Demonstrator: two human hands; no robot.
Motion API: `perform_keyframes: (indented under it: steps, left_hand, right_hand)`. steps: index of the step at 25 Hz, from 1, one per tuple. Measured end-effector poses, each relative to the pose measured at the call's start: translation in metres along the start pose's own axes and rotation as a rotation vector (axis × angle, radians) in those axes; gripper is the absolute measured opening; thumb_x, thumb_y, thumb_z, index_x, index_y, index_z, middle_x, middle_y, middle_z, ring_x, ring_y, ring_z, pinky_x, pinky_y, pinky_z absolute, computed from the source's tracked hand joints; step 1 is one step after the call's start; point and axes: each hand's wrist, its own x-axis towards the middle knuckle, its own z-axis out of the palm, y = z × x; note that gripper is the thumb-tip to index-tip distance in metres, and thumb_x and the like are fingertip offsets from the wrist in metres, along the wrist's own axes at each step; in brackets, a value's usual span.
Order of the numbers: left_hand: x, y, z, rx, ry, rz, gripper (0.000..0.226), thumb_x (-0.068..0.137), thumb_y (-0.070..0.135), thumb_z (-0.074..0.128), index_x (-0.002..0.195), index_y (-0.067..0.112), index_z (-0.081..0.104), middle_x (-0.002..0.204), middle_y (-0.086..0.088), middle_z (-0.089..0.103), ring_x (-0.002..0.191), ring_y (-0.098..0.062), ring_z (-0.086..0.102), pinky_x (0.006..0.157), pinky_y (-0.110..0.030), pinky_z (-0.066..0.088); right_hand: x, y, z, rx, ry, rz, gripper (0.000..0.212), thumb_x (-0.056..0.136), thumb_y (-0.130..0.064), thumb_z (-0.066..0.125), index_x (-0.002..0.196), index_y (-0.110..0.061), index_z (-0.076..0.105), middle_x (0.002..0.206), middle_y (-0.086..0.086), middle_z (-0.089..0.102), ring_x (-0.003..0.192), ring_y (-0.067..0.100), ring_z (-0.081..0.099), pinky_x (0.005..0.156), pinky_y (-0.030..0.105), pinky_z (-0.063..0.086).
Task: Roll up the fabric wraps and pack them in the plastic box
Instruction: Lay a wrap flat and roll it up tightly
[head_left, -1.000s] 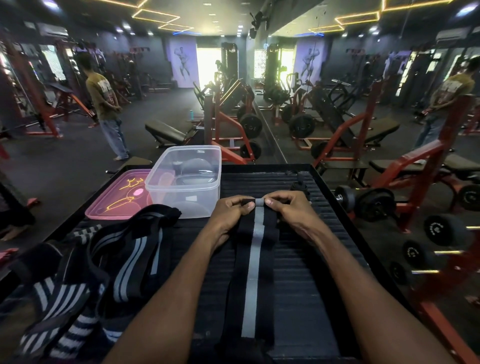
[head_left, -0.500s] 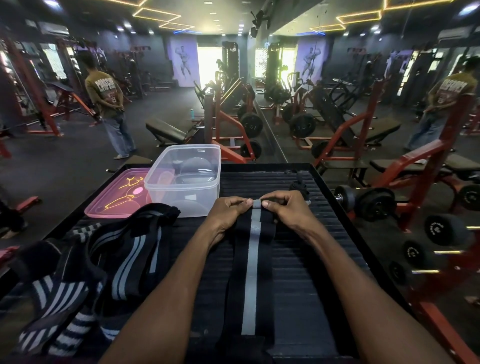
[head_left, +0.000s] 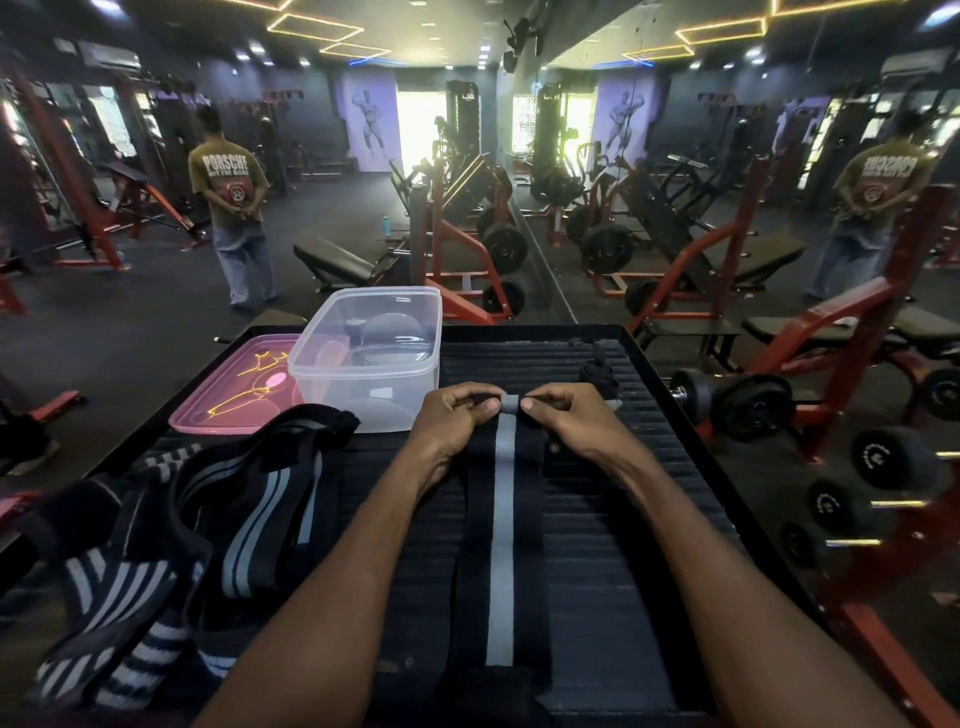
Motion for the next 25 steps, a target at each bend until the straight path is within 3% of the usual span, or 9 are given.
perform_keyframes:
  steps: [2,6,12,15,18,22,25]
  left_hand:
    - [0.0007,-0.0013,-0.0008,-0.029,-0.028,-0.039,0.022,0.085,0.000,0.072,0.088,0.021,0.079,0.096,0.002,0.077,0.095,-0.012,0.068,0.092,-0.023,0.052]
    - [0.0025,-0.0038,0.0009,-0.004,-0.069,-0.123,0.012,0.089,0.015,0.072,0.099,0.012,0.078,0.099,-0.007,0.077,0.103,-0.022,0.070,0.097,-0.032,0.054]
    - [0.0051,-0.0043,0.0010,0.161,0.044,0.017,0.014,0.092,0.009,0.067,0.103,0.010,0.076,0.098,0.000,0.074,0.095,-0.012,0.068,0.091,-0.022,0.051]
    - [0.0018,-0.0020,0.0038,0.163,0.021,0.043,0.012,0.092,0.013,0.069,0.102,0.014,0.074,0.093,0.006,0.072,0.085,-0.002,0.066,0.081,-0.012,0.050]
    - [0.0013,-0.0029,0.0050,0.123,0.001,0.035,0.009,0.091,0.017,0.071,0.099,0.018,0.072,0.091,0.007,0.073,0.087,-0.006,0.068,0.080,-0.016,0.053]
    - [0.0026,-0.0027,0.0035,0.079,0.030,0.037,0.015,0.088,0.008,0.072,0.094,0.023,0.072,0.091,0.010,0.073,0.085,0.000,0.067,0.075,-0.009,0.049]
    - [0.0002,-0.0023,0.0068,0.047,0.002,0.014,0.020,0.086,0.003,0.072,0.095,0.021,0.073,0.090,0.012,0.073,0.086,0.002,0.067,0.073,-0.005,0.047]
  right_hand:
    - [0.0009,0.0012,0.0005,-0.037,0.039,-0.044,0.009,0.090,-0.010,0.072,0.097,-0.012,0.077,0.079,-0.005,0.072,0.063,-0.002,0.065,0.055,0.012,0.047]
    - [0.0007,-0.0009,0.0011,-0.008,0.080,-0.105,0.022,0.080,0.003,0.077,0.097,-0.010,0.077,0.077,-0.010,0.071,0.062,-0.007,0.063,0.059,0.009,0.046]
    - [-0.0050,-0.0075,0.0047,0.154,-0.037,0.029,0.017,0.094,-0.016,0.068,0.104,-0.003,0.072,0.071,0.005,0.068,0.052,0.014,0.062,0.047,0.025,0.051]
    - [-0.0029,-0.0049,0.0051,0.144,0.036,-0.028,0.012,0.093,-0.003,0.065,0.103,-0.003,0.073,0.078,0.012,0.069,0.057,0.020,0.061,0.047,0.023,0.051]
    - [-0.0024,-0.0043,0.0045,0.220,0.089,-0.053,0.019,0.089,0.004,0.067,0.099,-0.009,0.076,0.090,0.007,0.074,0.075,0.021,0.065,0.055,0.026,0.054]
    - [-0.0020,-0.0055,0.0047,0.425,-0.015,0.095,0.010,0.091,-0.014,0.071,0.096,-0.008,0.076,0.093,0.010,0.073,0.083,0.020,0.070,0.067,0.036,0.058]
    - [0.0005,-0.0011,0.0060,0.385,0.011,0.147,0.018,0.094,-0.023,0.069,0.092,-0.007,0.076,0.092,0.012,0.075,0.090,0.025,0.072,0.074,0.043,0.061]
